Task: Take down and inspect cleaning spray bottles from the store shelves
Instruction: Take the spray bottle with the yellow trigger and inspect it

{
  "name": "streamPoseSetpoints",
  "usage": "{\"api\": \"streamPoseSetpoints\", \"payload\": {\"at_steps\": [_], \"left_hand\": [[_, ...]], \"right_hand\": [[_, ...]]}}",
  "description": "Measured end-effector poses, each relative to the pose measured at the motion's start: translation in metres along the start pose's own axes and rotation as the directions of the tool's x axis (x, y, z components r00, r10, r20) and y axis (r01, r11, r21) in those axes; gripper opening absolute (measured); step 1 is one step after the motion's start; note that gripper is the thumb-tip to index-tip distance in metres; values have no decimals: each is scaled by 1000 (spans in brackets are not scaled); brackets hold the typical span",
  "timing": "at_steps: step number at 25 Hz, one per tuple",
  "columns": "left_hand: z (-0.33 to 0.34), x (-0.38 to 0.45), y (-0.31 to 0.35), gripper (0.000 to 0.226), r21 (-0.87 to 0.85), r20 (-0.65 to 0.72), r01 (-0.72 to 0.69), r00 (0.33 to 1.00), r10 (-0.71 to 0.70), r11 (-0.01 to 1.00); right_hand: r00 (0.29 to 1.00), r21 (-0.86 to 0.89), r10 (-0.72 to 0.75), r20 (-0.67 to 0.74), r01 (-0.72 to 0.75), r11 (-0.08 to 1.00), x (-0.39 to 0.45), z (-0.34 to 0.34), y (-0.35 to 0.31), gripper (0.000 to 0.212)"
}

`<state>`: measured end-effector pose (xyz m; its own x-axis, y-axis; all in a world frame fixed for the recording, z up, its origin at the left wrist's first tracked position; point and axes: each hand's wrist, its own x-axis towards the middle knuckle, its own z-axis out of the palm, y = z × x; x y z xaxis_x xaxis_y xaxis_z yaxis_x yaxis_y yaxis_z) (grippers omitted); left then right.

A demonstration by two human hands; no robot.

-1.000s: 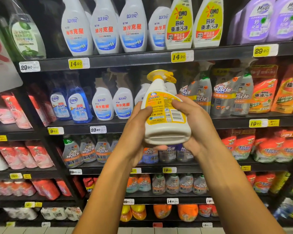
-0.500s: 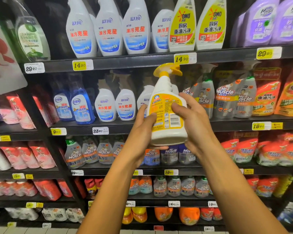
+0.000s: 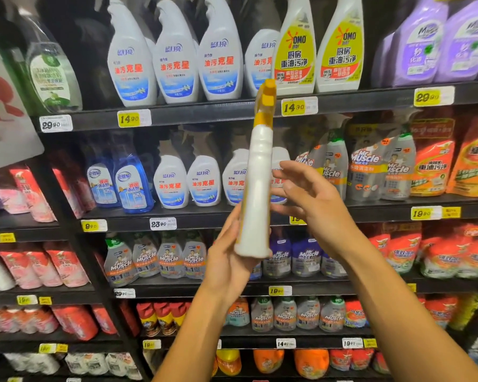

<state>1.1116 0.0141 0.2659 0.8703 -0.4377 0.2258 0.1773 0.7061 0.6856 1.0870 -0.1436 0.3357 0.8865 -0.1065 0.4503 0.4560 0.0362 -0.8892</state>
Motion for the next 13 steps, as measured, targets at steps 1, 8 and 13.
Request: {"api": "streamPoseSetpoints", "payload": {"at_steps": [1, 8, 13], "left_hand": [[-4, -1, -2, 49, -70, 22, 46, 999, -45, 996], [-12, -5, -16, 54, -113, 192, 266, 951, -242, 957], [-24, 0, -13, 58, -27, 146, 279, 951, -273, 960]], "right_hand": [[1000, -56, 18, -8, -18, 998, 5, -3, 0, 30], [980, -32, 118, 160, -114, 993, 34, -8, -4, 29], [998, -27, 56, 21, -55, 998, 36, -9, -1, 32]]}}
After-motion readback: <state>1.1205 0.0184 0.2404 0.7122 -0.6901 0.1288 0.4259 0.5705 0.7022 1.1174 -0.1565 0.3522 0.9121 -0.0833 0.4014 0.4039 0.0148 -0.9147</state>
